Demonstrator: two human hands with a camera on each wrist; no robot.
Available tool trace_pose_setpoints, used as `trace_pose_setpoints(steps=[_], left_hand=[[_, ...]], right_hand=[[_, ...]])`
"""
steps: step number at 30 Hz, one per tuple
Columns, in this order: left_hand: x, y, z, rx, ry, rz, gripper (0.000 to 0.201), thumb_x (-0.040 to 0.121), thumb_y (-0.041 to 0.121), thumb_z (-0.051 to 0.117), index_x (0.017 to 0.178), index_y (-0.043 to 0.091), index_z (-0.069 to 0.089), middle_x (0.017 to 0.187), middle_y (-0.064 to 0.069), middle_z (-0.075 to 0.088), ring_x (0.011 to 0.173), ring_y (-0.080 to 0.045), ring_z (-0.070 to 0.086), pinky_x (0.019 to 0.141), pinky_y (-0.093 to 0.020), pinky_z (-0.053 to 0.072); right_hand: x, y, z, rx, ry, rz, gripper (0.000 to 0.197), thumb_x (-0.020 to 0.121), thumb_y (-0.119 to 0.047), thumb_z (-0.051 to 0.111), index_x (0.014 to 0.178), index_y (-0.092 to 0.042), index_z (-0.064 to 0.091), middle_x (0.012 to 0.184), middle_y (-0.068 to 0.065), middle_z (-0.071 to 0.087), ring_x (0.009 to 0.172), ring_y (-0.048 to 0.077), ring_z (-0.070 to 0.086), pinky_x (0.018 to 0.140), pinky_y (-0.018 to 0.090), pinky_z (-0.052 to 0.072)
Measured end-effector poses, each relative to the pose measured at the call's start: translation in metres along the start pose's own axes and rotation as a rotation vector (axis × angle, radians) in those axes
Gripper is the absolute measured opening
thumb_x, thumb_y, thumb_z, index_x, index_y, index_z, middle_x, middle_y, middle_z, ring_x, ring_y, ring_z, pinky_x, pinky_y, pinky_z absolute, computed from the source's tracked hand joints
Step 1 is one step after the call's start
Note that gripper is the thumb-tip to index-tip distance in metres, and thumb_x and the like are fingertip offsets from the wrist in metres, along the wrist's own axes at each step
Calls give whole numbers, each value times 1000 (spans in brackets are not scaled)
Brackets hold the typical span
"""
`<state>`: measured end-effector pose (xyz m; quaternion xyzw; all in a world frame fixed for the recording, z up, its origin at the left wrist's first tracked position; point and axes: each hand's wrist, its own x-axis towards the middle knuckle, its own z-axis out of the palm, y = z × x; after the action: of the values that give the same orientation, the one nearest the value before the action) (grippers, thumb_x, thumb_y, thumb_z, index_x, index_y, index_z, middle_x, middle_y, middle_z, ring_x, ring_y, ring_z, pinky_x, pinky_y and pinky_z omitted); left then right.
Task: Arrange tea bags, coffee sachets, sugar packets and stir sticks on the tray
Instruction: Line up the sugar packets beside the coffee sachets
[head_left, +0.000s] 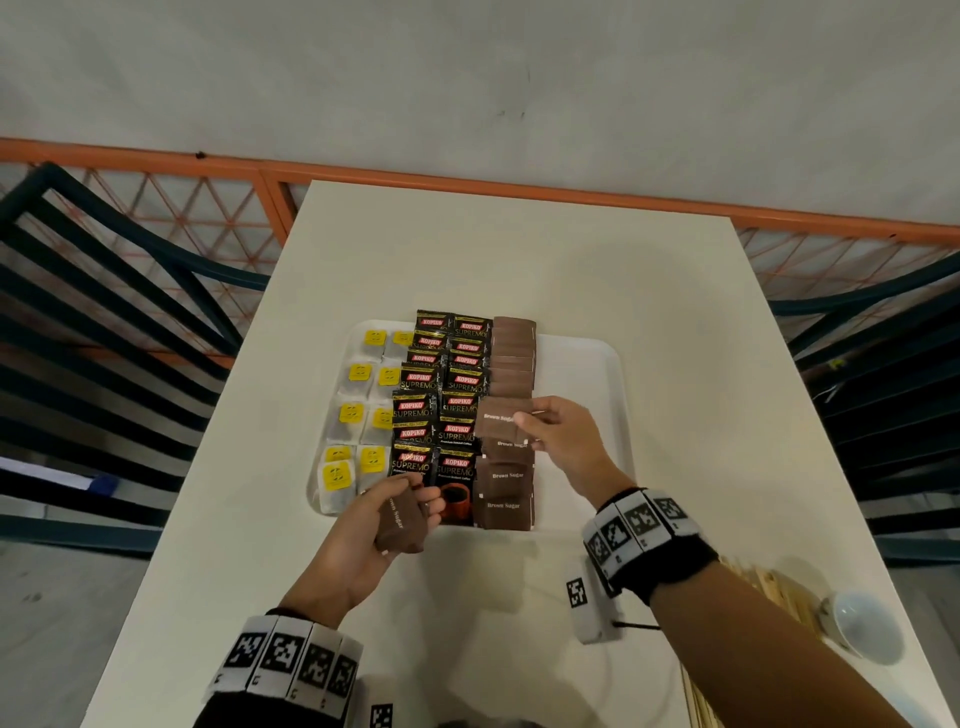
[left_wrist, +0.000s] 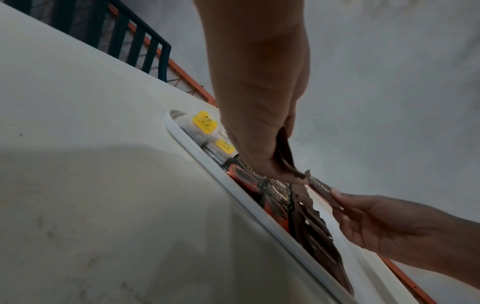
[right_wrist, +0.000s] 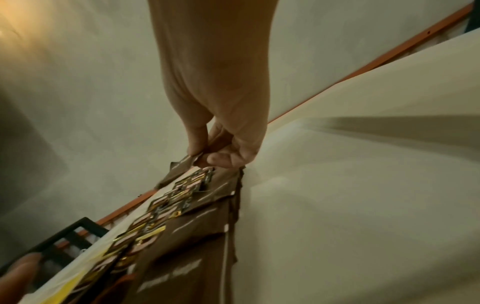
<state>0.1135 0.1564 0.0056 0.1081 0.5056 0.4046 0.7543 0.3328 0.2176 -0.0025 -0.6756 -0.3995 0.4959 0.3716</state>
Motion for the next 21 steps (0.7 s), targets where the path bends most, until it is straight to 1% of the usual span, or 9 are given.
trace_pose_setpoints(steps=[3,5,8,10,12,15,17,18,21], left_hand=[[-4,2,-1,-6,-32,-26,25,90,6,39,106,2,57,82,-16,72,71,-26,71,53,-30,57],[-6,2,0,15,-58,-33,34,87,2,35,115,3,54,88,-18,72,73,-27,72,49,-26,54],[-6,1,1,65,-80,-27,39,87,-1,31,120,2,52,96,-18,71,77,-24,72,49,-25,53],[-5,2,2,117,-88,-16,39,88,-2,31,121,4,52,103,-17,70,80,-22,72,50,-23,53],[-5,2,2,154,-94,-6,38,90,-2,31,121,6,53,106,-15,69,82,-19,71,50,-23,52],[-4,2,0,226,-96,6,36,90,-3,37,120,6,55,101,-13,70,82,-20,70,52,-24,51],[-4,1,0,283,-83,21,36,89,-3,42,122,5,56,96,-13,71,78,-22,69,52,-25,50],[-4,1,0,297,-74,29,36,88,-4,44,122,6,56,94,-13,70,77,-23,68,52,-26,50],[-3,0,2,297,-48,57,35,87,-5,49,116,13,59,90,-10,68,79,-24,65,51,-26,51]], right_hand=[[16,5,-4,-85,49,19,23,82,-12,68,102,-4,62,90,6,64,80,19,59,62,19,45],[22,8,-5,-111,50,23,21,82,-13,68,100,-5,62,91,7,64,82,20,59,63,19,43],[28,12,-3,-159,59,11,17,81,-14,69,95,-12,60,91,7,64,85,21,61,66,22,45],[30,14,-1,-195,72,-10,20,81,-15,69,98,-10,61,90,7,65,85,22,62,73,27,46],[29,14,0,-223,93,-29,23,81,-16,69,102,-7,61,88,6,64,85,21,61,76,28,45],[28,14,0,-258,129,-42,28,81,-18,69,105,-8,60,80,0,61,82,17,59,75,24,43],[26,13,0,-267,151,-49,29,81,-18,70,106,-8,59,72,-5,56,73,12,55,65,18,41],[24,12,1,-272,165,-55,31,80,-18,70,107,-9,58,72,-4,55,71,10,54,63,16,39],[15,5,5,-336,202,-112,32,82,-22,68,110,-12,55,92,2,54,81,12,50,63,12,34]])
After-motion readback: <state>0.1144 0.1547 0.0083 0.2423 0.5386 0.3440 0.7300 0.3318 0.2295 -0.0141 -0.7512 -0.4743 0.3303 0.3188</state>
